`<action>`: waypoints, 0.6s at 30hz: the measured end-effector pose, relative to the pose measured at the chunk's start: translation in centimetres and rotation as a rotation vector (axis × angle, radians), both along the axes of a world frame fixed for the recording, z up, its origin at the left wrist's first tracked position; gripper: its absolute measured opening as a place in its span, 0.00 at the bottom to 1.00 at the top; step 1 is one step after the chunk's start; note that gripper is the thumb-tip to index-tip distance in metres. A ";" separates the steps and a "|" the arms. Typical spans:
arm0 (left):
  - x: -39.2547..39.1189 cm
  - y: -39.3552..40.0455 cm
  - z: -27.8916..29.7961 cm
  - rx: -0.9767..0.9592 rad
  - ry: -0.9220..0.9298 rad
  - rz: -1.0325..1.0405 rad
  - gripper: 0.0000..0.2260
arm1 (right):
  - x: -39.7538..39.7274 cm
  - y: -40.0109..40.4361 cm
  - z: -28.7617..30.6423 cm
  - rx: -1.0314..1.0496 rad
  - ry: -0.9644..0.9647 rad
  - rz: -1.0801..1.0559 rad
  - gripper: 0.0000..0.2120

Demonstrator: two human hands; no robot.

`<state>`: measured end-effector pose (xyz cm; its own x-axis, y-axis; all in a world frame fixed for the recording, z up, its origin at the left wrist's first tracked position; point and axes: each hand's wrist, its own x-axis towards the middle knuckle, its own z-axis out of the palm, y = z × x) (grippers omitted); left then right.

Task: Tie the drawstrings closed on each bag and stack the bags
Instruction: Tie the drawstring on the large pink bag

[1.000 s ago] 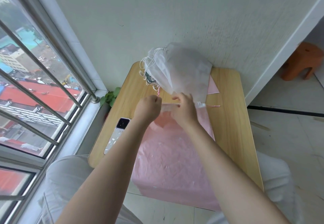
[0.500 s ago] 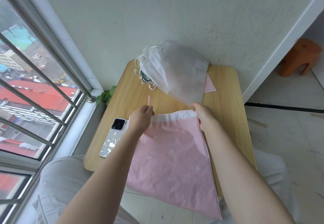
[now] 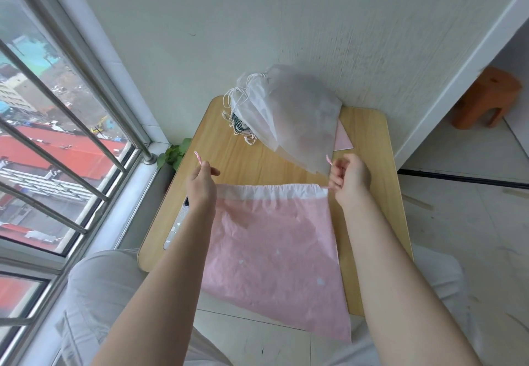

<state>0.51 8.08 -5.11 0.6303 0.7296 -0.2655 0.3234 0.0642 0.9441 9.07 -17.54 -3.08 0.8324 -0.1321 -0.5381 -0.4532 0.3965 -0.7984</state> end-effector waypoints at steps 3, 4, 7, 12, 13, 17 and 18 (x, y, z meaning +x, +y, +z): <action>-0.3 0.7 0.2 0.282 -0.033 -0.076 0.18 | -0.6 0.0 0.5 -0.557 -0.130 0.083 0.15; -0.5 1.0 0.3 0.387 -0.049 -0.097 0.18 | -0.7 -0.1 0.4 -0.717 -0.191 0.123 0.16; -0.6 1.3 0.2 0.697 -0.056 -0.229 0.17 | -0.6 -0.6 -0.3 -1.151 -0.340 0.321 0.19; -0.2 0.1 -0.1 1.069 0.212 -0.436 0.15 | -0.9 0.1 -1.1 -1.467 -0.403 0.784 0.19; -0.2 0.1 -0.1 1.078 0.249 -0.437 0.15 | -0.9 0.1 -1.1 -1.497 -0.371 0.829 0.18; -0.4 0.0 0.1 1.004 0.290 -0.424 0.20 | -1.0 0.0 -0.8 -1.231 -0.240 0.783 0.14; -0.6 -0.3 0.2 0.963 0.285 -0.414 0.20 | -1.1 0.0 -0.9 -1.096 -0.211 0.723 0.15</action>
<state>-0.11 7.83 -4.93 0.8813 0.4548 0.1285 0.3650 -0.8276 0.4264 8.00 -17.55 -3.93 0.9523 0.0927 -0.2909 -0.1173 -0.7686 -0.6289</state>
